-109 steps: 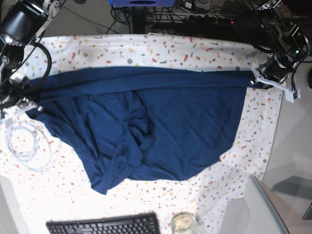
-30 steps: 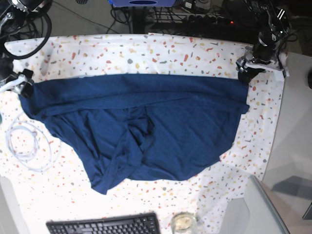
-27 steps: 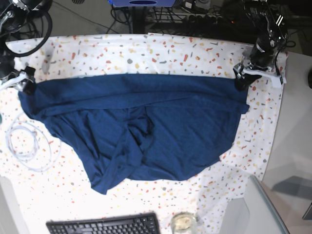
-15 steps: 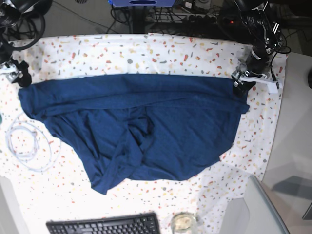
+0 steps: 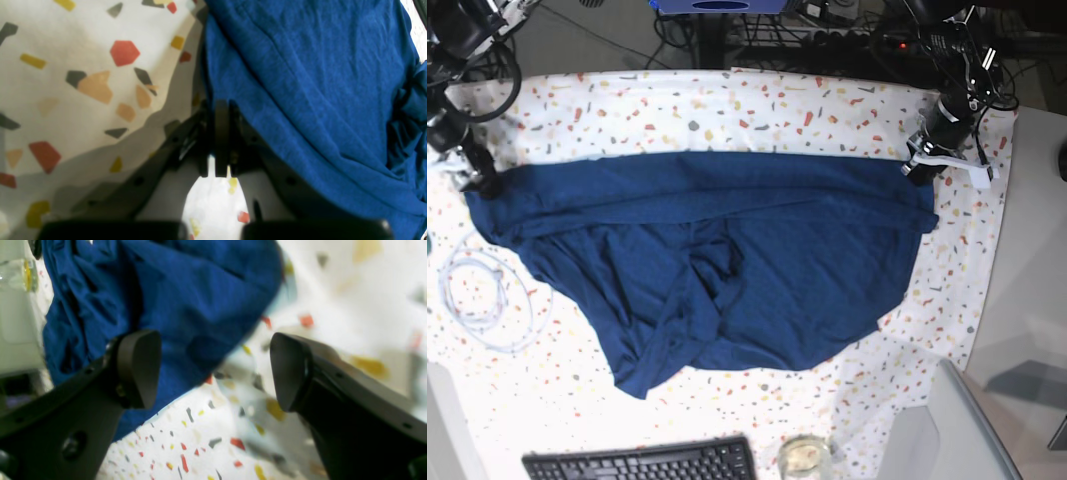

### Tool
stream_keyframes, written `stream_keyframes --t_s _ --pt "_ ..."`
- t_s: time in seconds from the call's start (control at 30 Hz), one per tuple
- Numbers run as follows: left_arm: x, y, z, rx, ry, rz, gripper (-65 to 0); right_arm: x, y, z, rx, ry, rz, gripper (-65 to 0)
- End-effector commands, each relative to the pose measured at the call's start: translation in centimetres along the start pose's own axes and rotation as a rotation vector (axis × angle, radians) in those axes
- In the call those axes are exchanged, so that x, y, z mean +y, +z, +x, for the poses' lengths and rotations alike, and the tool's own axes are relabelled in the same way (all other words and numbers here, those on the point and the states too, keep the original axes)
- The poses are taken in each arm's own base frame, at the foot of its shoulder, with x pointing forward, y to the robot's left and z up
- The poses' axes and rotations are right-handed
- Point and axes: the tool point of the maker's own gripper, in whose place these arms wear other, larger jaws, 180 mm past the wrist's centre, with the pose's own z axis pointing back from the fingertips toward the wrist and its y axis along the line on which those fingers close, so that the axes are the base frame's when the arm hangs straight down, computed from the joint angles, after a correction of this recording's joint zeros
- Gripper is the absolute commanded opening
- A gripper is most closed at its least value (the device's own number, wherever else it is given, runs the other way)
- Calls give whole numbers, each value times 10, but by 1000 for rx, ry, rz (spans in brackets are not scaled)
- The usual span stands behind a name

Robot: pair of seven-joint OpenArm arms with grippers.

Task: Layout the t-shirt on the table in an organized manner, then fold the t-shirt properly
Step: 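Lower the held edge and regrip the shirt corners with both grippers, then lift the shirt high with both grippers and swing it toward the keyboard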

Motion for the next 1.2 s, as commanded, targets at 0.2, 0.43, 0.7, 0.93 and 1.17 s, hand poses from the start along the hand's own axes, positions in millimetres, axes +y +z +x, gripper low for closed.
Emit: stream_keyframes --t_s 0.2,0.43,0.7,0.93,1.17 --pt "-1 1 14 -31 -13 -9 -650 19 -11 9 -16 63 32 -207" --pt "0 3 22 -42 -30 -4 -650 20 -8 21 -50 77 31 -650" --pt "-25 29 60 -26 -257 17 -650 38 18 48 -25 188 -21 -648" --pt "-53 52 96 -73 -382 21 -650 64 48 60 0 171 -95 -648" --pt "-93 48 146 -203 -398 -35 -650 113 43 116 -99 144 -41 -648"
